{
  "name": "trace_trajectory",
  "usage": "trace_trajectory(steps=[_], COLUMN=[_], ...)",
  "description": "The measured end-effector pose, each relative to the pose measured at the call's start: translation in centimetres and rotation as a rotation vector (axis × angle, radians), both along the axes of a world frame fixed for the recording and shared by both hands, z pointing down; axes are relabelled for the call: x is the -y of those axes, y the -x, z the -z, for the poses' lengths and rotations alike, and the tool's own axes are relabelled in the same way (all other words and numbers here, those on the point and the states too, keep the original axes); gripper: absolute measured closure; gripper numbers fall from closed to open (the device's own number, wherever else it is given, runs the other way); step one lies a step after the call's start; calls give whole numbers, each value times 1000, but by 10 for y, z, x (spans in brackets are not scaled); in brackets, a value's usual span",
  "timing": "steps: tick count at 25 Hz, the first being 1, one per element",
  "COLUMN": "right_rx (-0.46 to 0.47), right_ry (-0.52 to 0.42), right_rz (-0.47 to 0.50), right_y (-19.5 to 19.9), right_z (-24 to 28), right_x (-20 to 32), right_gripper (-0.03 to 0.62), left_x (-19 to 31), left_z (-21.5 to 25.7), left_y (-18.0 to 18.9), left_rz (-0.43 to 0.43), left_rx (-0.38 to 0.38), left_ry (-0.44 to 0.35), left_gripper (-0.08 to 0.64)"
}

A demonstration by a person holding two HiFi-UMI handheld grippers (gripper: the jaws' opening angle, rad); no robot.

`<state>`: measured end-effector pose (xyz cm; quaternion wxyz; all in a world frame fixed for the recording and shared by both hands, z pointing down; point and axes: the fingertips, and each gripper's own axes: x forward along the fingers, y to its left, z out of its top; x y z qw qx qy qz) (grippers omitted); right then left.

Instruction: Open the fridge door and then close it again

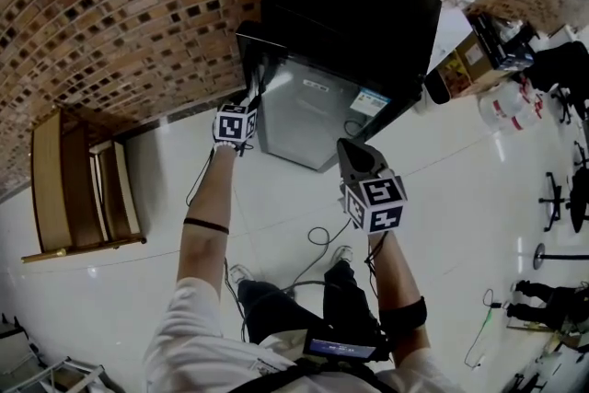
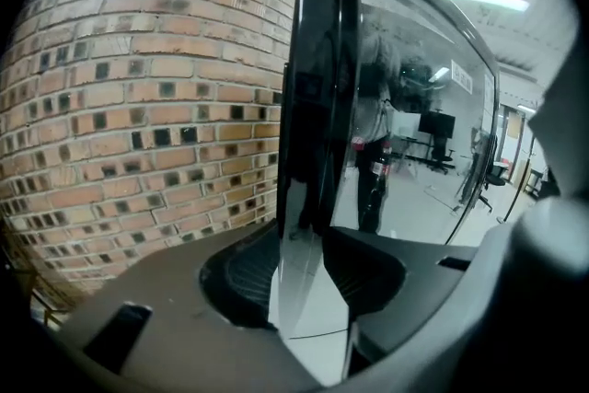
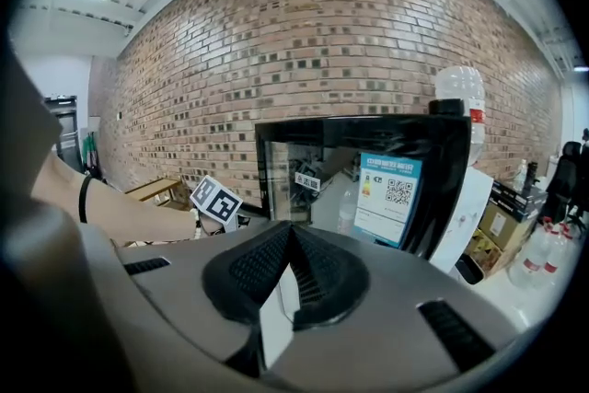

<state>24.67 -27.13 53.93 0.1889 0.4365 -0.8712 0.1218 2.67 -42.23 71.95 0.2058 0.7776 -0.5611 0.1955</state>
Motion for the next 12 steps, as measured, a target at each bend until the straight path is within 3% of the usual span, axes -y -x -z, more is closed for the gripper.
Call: trace_trajectory(steps=[12], right_rx=[-34], right_ry=[-2], right_rz=[-39], right_y=[-11], right_z=[-6], right_x=[-7], right_gripper=[592], left_x=[42], left_z=[-1], left_y=[-9], left_rz=[-2], left_rx=[-12], left_ry=[2], left_gripper=[433])
